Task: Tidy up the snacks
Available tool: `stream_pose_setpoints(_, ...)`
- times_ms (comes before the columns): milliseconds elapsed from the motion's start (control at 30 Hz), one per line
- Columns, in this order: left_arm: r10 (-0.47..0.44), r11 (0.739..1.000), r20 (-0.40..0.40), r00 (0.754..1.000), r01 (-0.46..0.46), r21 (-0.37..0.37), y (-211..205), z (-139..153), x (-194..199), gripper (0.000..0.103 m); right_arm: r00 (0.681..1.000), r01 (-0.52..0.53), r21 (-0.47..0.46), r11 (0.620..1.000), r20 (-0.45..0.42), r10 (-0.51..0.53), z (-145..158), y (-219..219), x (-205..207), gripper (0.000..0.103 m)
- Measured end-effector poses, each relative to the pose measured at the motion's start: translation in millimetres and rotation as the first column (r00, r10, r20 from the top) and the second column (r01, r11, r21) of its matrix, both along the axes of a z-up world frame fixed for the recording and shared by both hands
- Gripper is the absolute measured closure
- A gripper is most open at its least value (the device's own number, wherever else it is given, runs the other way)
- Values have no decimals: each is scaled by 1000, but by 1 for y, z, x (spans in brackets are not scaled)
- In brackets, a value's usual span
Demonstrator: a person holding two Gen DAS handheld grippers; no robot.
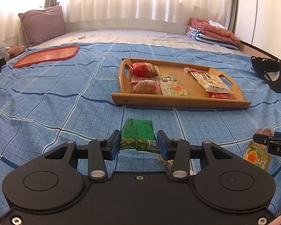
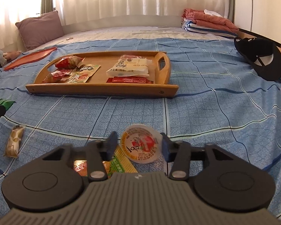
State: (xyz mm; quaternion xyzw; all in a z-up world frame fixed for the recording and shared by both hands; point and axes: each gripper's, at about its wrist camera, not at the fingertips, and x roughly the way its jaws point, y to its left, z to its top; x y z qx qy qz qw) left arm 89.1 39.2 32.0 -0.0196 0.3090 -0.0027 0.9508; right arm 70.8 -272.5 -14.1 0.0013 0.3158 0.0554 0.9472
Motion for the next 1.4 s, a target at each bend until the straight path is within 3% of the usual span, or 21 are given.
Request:
stream_pose_setpoints(200,5,1000,-8,1000,-5,-1,2,-4,1,63,998,-57,-8,998,19,57,4,-3,-24,50)
stream_pose_setpoints(233,6,1000,-10,1000,-6,-1,3,-4,1,63,997,-73,-16,997,31,74,6,-2,-30,38)
stream_pose_setpoints(267,7,1000,-12,1000,-7,-2,3,-5,1,63,995,-92,-26,995,41,93,8,-1,-35,37)
stream_pose_setpoints(633,4,1000,-11,1000,-4,-3,1,-3,0,63,971,-235,-4,972,42,235,18,20,-56,37)
stream_pose_setpoints(833,4,1000,-8,1000,-4,4,3,-3,-3,63,989,-139,8,990,57,138,22,11,-48,37)
stream_pose_setpoints(1000,13,1000,-17,1000,-13,-3,5,-5,-2,63,999,-43,-145,988,15,46,14,2,-40,36)
stream_pose_setpoints(1133,11,1000,-15,1000,-11,-6,4,-5,-3,63,1000,7,-172,985,-9,-9,8,-5,-25,37)
stream_pose_setpoints(1400,4,1000,-6,1000,-4,17,1,-4,-3,63,999,-33,-167,985,16,36,8,11,12,39)
